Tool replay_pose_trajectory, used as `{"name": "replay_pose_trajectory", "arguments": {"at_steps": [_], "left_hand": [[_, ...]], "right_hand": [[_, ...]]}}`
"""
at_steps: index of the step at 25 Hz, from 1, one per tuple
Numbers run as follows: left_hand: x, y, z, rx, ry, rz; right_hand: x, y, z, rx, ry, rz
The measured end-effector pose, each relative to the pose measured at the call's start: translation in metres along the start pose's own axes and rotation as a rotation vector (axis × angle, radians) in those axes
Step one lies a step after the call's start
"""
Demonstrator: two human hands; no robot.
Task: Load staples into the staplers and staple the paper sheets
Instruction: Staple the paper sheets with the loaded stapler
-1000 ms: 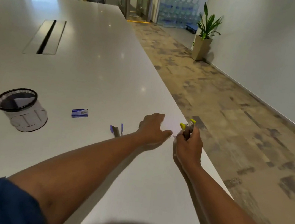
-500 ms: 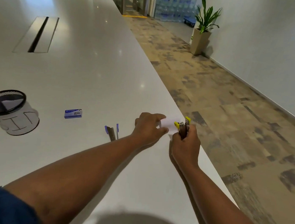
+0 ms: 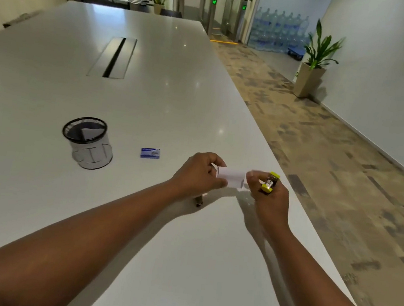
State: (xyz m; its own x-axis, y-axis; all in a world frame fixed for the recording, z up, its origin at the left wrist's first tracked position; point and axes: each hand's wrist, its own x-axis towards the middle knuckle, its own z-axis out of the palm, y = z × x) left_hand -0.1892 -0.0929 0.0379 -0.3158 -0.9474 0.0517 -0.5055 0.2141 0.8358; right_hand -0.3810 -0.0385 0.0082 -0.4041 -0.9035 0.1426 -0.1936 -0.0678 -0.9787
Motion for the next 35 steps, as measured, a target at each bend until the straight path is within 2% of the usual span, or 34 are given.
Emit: {"name": "replay_pose_trajectory", "arguments": {"at_steps": [4,8,10,13,16,19,21,25,27,31,35], "left_hand": [[-0.025,-0.001,-0.043,0.049,-0.056,0.022],[-0.051,-0.001,-0.079,-0.151,-0.059,-0.073],[-0.063,-0.002,-0.095,-0.413,-0.106,-0.105],[-0.078,-0.008,-0.113,-0.804,-0.099,-0.183],[-0.087,-0.016,-0.117,-0.711,-0.023,-0.176],[-0.097,-0.021,-0.118,-0.713,0.016,-0.165],[-0.102,-0.023,-0.122,-0.741,0.060,-0.179],[-0.107,-0.028,-0.129,-0.710,0.205,-0.151],[-0.110,-0.028,-0.132,-0.638,0.266,-0.117],[-0.112,-0.025,-0.134,-0.551,0.297,-0.081],[-0.115,-0.022,-0.132,-0.487,0.314,-0.073]], "right_hand": [[-0.014,-0.030,0.041,-0.004,-0.269,-0.122],[-0.028,-0.049,0.069,0.045,-0.399,-0.092],[-0.034,-0.057,0.081,0.148,-0.429,0.025],[-0.045,-0.067,0.099,0.424,-0.505,0.334],[-0.056,-0.074,0.113,0.632,-0.621,0.530],[-0.067,-0.082,0.123,0.667,-0.776,0.598],[-0.072,-0.086,0.127,0.577,-0.756,0.556],[-0.066,-0.092,0.126,0.500,-0.543,0.350],[-0.060,-0.096,0.122,0.443,-0.549,0.234],[-0.059,-0.103,0.122,0.164,-0.608,-0.019],[-0.064,-0.101,0.124,0.124,-0.533,-0.067]]}}
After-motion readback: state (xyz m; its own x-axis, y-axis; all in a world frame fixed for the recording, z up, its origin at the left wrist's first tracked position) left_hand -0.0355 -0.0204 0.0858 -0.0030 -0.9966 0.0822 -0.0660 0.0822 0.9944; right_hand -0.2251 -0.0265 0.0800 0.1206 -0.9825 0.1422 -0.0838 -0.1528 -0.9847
